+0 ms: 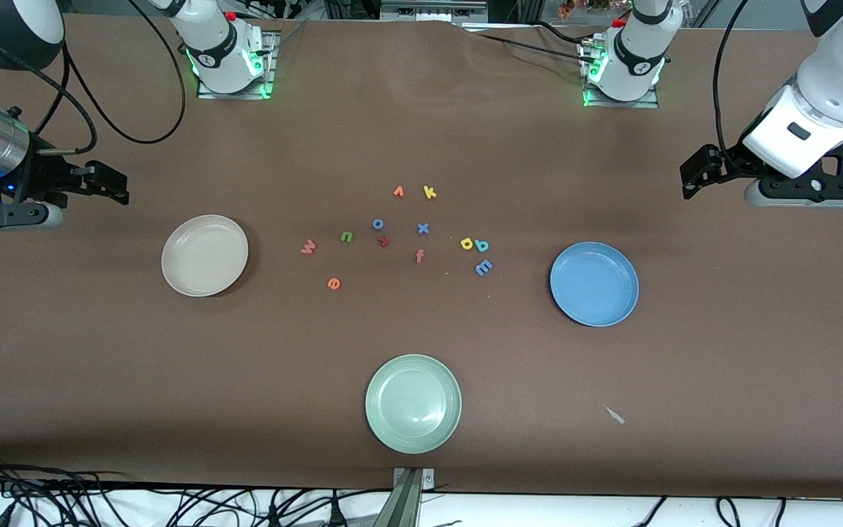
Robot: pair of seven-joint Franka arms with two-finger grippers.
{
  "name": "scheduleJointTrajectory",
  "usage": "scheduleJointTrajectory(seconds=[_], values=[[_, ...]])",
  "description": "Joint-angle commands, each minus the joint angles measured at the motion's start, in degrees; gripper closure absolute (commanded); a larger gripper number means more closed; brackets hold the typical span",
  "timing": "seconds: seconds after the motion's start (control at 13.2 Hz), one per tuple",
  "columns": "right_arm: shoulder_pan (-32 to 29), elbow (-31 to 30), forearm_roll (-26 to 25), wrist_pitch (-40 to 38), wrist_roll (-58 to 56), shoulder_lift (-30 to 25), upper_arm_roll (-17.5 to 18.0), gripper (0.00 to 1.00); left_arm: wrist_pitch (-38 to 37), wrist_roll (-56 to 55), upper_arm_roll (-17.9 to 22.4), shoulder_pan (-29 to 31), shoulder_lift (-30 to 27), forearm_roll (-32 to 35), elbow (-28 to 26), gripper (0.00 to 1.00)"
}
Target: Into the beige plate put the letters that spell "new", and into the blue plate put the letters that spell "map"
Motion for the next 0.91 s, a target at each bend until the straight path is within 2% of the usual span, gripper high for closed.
scheduleJointTrajectory(seconds=[0.0,0.83], values=[[0.07,-0.50,0.74,-0.55,0.64,-0.30,-0.14,0.00,-1.04,1.43,-0.19,0.31,0.38,-1.57,1.13,0.00],[0.60,-0.33,0.13,-0.55,1.27,-0.57,0.03,0.00,-1.04,1.43,-0.19,0.31,0.38,-1.57,1.13,0.00]])
